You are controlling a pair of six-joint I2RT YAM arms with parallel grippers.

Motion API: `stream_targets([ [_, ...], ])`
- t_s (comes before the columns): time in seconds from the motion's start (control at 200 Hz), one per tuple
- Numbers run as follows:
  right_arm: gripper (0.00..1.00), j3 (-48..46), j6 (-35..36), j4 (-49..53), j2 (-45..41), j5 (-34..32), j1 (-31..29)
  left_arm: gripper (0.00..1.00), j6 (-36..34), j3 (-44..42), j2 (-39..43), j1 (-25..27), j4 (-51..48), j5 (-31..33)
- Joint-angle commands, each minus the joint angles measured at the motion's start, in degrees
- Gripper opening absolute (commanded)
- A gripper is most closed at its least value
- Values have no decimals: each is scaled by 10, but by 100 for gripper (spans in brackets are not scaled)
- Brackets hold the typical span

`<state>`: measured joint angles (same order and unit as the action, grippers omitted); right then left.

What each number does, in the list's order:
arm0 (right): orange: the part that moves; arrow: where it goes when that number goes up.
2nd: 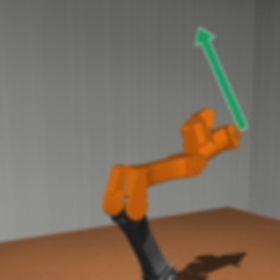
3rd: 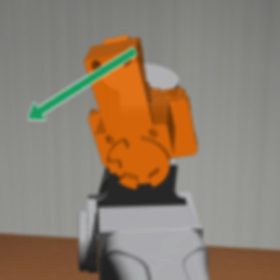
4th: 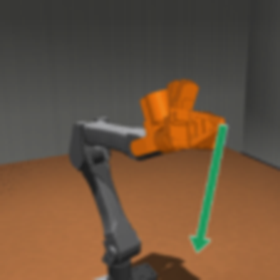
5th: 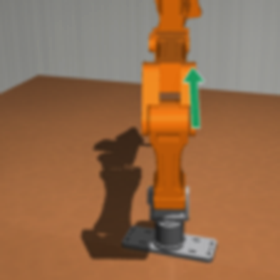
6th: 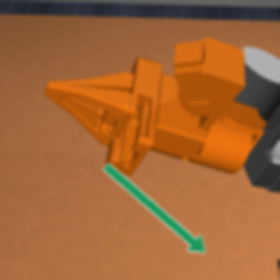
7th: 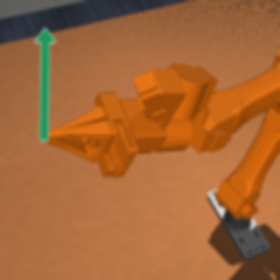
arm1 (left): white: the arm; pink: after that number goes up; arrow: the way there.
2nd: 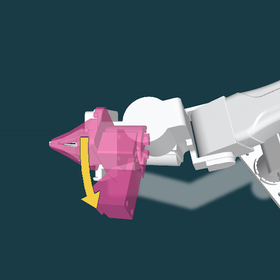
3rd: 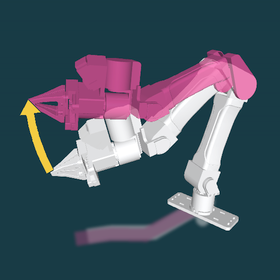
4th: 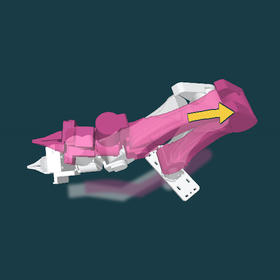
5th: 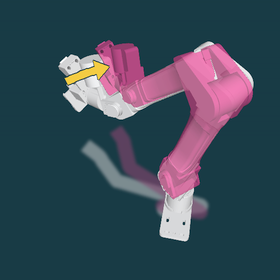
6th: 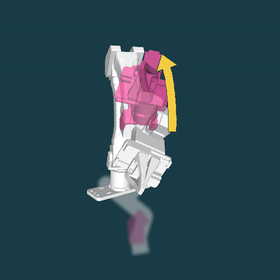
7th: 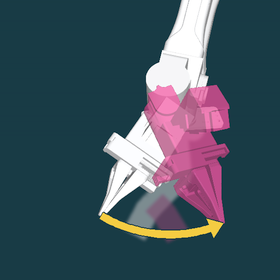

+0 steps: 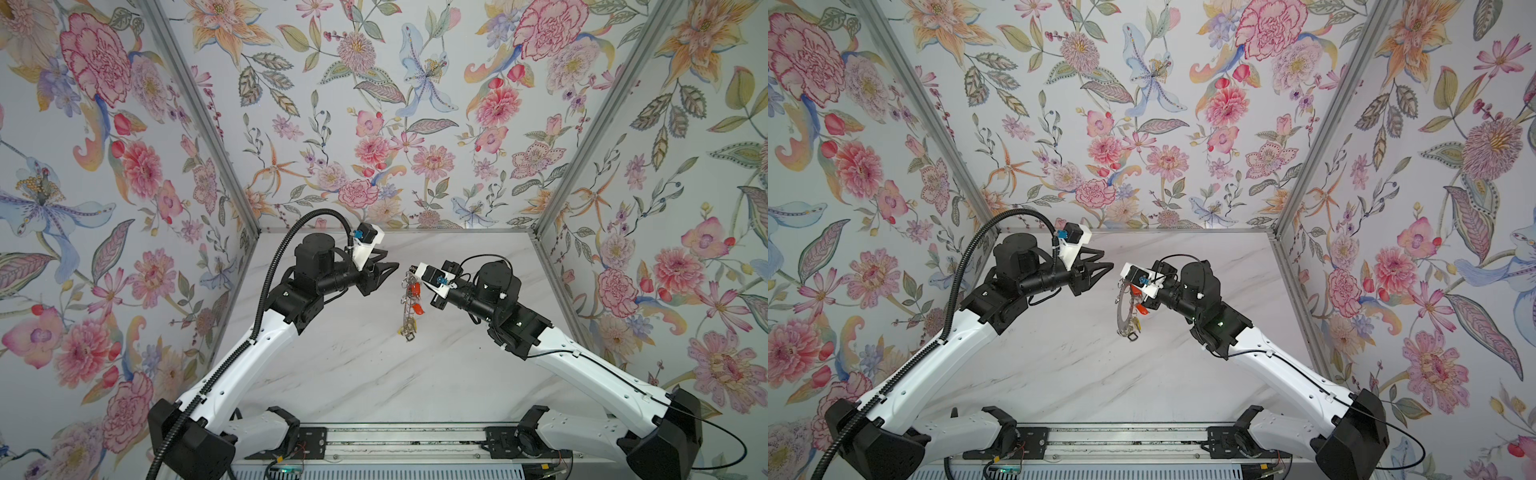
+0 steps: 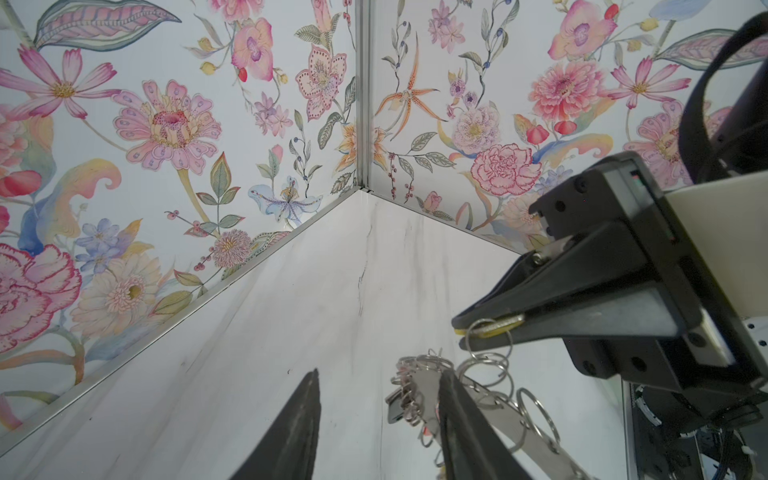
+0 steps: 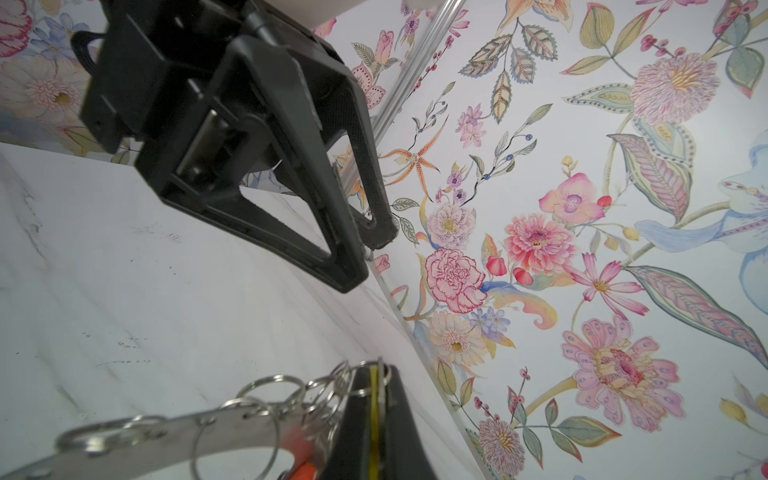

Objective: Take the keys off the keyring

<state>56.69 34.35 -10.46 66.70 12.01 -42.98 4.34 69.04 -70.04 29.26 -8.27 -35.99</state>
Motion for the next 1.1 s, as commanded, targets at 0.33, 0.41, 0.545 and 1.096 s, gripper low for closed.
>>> stream_targets([
  [0.33, 0, 19, 12, -9, -11, 39, 4, 40, -151, 11, -4, 5, -51, -102],
  [0.41, 0, 21, 12, -9, -11, 43, 4, 40, -162, 15, -10, 9, -64, -108],
  [0.545, 0, 23, 11, -10, -8, 45, 4, 39, -172, 16, -19, 17, -70, -96],
  [1.096, 0, 12, 2, -25, -9, 56, 1, 26, -155, 15, -36, 23, -37, -91],
])
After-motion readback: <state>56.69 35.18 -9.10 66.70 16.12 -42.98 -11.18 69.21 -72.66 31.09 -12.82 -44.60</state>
